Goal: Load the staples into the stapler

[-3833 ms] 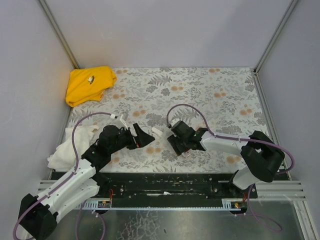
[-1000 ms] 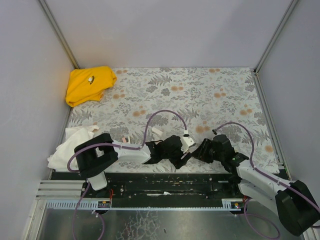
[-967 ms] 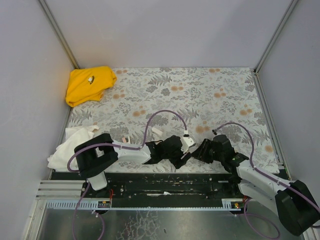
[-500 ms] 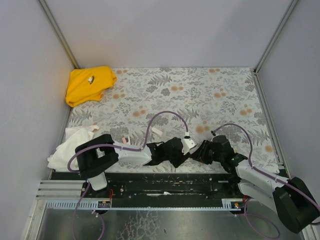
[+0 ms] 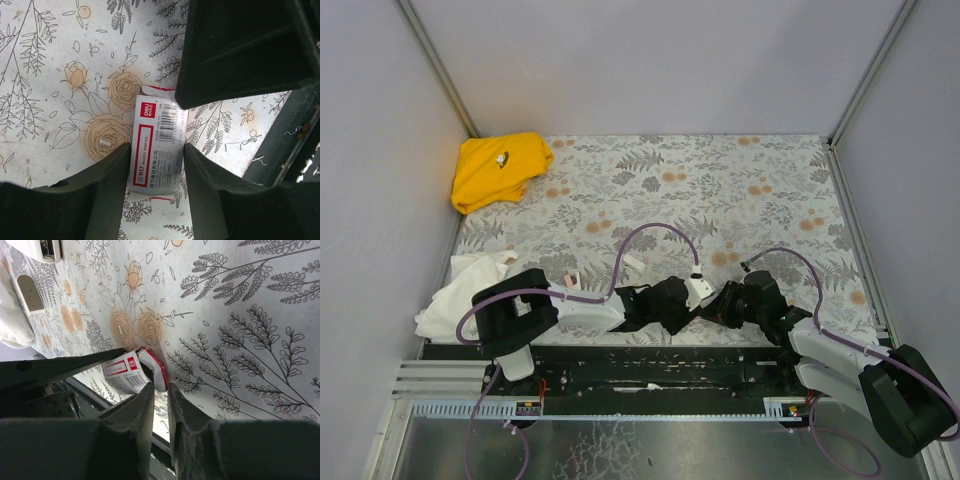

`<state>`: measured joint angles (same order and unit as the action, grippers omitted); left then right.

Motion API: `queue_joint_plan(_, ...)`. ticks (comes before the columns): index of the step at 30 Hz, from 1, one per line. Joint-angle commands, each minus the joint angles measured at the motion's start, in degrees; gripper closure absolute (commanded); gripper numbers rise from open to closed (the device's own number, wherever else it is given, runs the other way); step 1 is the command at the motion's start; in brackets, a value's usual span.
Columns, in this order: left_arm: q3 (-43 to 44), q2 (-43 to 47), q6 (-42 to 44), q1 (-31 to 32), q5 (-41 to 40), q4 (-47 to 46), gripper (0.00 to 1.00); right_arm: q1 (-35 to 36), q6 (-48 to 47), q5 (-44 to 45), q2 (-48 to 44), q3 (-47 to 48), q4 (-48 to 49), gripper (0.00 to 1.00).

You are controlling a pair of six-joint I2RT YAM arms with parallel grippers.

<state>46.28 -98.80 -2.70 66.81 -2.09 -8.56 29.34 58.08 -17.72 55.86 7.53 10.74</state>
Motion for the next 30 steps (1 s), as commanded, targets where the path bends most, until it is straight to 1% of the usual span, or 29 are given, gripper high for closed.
queue_joint_plan(1, 0.55, -2.68, 1.66, 1.03, -1.4, 4.23, 0.54, -0.29, 0.8, -1.35, 0.14, -0.06, 3.43, 0.79)
queue_joint_plan(4, 0.74, -3.18, 1.89, 1.3, -2.0, 4.67, 0.56, -0.31, 0.85, -0.83, -0.12, -0.06, 3.33, 0.88)
queue_joint_plan(7, 0.74, -3.29, 2.0, 1.47, -2.82, 4.95, 0.61, -0.31, 0.78, -0.09, -0.71, -0.03, 2.73, 0.92)
queue_joint_plan(11, 0.17, -3.21, 2.0, 1.53, -3.18, 4.95, 0.64, -0.63, 0.24, 1.63, -1.76, 0.63, 0.67, 1.0)
queue_joint_plan(20, -0.34, -2.91, 1.91, 1.5, -3.95, 5.12, 0.64, -2.97, -1.89, 5.54, -6.44, 2.16, -6.15, 1.0)
queue_joint_plan(30, -0.38, -2.39, 2.02, 1.57, -4.54, 5.74, 0.63, -4.84, -3.33, 6.91, -7.78, 2.0, -8.92, 1.0)
